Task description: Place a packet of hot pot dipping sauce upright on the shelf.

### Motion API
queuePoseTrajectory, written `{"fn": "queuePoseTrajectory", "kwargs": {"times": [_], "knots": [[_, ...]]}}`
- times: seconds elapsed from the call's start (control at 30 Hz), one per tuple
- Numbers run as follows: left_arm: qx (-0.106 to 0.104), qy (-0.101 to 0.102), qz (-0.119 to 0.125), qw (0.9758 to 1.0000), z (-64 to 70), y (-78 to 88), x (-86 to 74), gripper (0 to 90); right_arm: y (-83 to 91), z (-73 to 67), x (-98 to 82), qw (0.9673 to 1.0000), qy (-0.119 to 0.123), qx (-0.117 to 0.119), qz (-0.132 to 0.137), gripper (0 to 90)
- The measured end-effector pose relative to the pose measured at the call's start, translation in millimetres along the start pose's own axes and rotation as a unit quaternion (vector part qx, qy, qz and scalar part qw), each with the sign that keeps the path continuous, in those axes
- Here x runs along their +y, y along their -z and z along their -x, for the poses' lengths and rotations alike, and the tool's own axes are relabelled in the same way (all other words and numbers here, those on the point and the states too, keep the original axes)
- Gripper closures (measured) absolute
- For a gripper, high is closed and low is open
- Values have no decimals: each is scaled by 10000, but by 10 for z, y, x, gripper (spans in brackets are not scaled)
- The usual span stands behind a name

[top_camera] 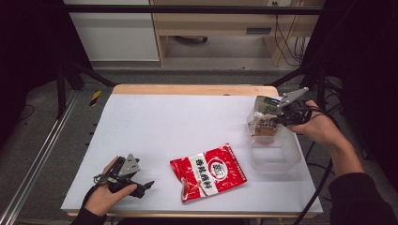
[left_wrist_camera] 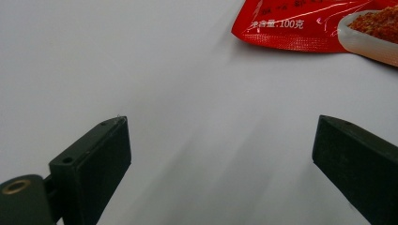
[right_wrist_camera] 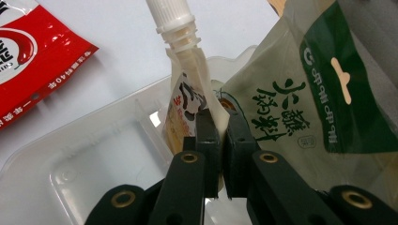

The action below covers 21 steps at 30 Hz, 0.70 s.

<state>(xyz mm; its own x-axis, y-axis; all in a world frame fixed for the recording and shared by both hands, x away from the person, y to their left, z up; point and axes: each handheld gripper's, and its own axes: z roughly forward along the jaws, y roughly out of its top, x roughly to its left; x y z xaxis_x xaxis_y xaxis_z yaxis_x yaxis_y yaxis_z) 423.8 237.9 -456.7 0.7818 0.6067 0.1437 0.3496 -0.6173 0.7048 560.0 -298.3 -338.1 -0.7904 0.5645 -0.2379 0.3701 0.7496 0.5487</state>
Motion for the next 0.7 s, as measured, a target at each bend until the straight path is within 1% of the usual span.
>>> {"fn": "queuePoseTrajectory", "kwargs": {"times": [0.13, 0.23, 0.27, 0.33, 0.4, 0.43, 0.47, 0.53, 0.6, 0.63, 0.7], "knots": [[-4, -22, -24, 10000, 8, -2, 3, 46, 7, 6, -19, 10000, -92, 20, -16, 851], [-6, -22, -23, 10000, 9, -2, 3, 46, 13, 12, -35, 9999, -143, 8, -40, 805], [-6, -18, -20, 10000, 8, -2, 2, 46, 18, 14, -41, 9998, -182, -2, -29, 766], [2, -11, -10, 10000, 6, -2, 1, 46, 29, 6, -41, 9995, -303, -32, 10, 660], [1, -5, -4, 10000, 2, 1, 0, 46, 61, -9, -33, 9993, -361, -86, 30, 557], [5, -11, -4, 10000, 0, 3, 0, 46, 87, -23, -27, 9992, -376, -103, 83, 507], [18, -17, -3, 10000, -2, 5, 0, 46, 120, -44, -16, 9989, -390, -209, 159, 458], [30, 15, 1, 10000, -3, 7, 0, 46, 227, -98, 14, 9979, -376, -426, 298, 391], [33, 7, 5, 10000, 0, 6, 1, 46, 344, -160, 55, 9966, -364, -641, 366, 333], [43, 1, 0, 10000, 7, 1, 4, 46, 389, -190, 74, 9959, -372, -696, 434, 306], [16, -33, -18, 10000, 21, -4, 8, 45, 525, -287, 128, 9940, -371, -860, 564, 275]]}}
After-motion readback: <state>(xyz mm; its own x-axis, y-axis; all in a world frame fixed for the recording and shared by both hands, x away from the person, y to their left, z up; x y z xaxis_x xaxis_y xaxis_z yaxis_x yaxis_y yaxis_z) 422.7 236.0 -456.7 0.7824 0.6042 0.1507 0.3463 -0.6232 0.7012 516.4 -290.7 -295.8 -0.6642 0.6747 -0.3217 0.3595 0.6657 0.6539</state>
